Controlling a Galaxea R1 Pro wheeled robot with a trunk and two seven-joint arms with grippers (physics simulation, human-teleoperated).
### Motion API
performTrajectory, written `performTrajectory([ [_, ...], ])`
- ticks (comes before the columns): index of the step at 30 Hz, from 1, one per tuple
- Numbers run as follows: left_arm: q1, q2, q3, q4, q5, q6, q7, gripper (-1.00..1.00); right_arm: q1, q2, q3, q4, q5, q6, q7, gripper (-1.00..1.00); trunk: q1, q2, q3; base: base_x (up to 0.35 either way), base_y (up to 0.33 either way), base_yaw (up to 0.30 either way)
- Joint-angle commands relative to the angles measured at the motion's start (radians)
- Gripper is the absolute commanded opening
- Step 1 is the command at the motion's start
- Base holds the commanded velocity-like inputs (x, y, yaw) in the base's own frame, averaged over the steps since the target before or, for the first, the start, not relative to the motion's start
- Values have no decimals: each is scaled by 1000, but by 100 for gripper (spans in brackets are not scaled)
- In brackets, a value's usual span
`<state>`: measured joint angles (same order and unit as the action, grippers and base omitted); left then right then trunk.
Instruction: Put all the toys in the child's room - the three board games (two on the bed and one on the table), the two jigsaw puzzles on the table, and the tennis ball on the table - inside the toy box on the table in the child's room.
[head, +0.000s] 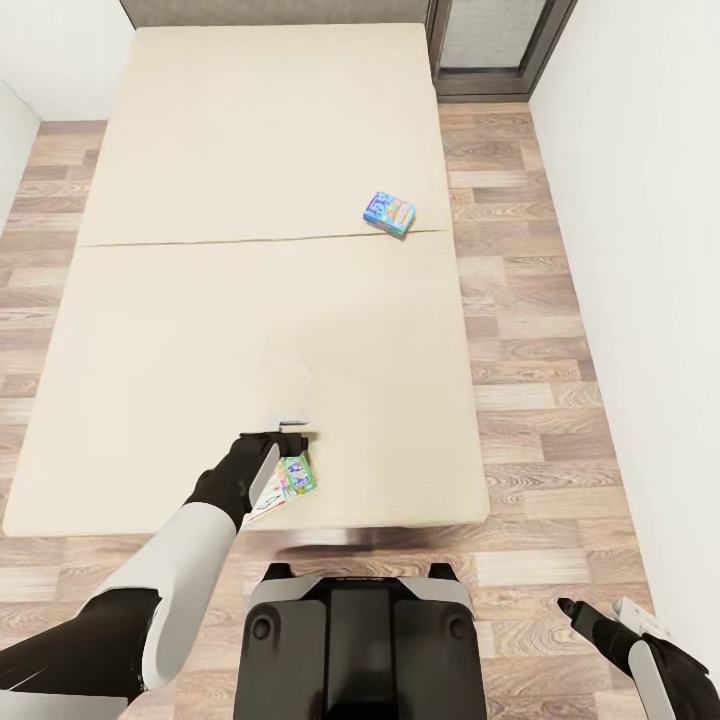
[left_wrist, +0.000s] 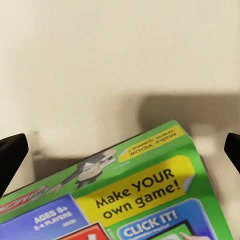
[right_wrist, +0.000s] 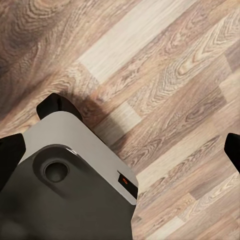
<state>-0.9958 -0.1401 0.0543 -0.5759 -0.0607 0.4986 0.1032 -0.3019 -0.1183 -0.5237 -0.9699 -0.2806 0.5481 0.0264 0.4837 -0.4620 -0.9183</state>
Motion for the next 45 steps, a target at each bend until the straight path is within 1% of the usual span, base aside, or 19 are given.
performTrajectory([
  [1, 0, -1, 7, 88, 1, 6, 0, 100, 0, 0, -2, -1, -2, 6, 3, 100, 1, -1, -1, 0, 0, 0],
  [32, 0, -1, 6, 88, 1, 6, 0, 100, 0, 0, -2, -1, -2, 4, 3, 100, 1, -1, -1, 0, 0, 0],
  [45, 0, -1, 7, 88, 1, 6, 0, 100, 0, 0, -1, -1, -2, 4, 3, 100, 1, -1, -1, -40, 0, 0],
])
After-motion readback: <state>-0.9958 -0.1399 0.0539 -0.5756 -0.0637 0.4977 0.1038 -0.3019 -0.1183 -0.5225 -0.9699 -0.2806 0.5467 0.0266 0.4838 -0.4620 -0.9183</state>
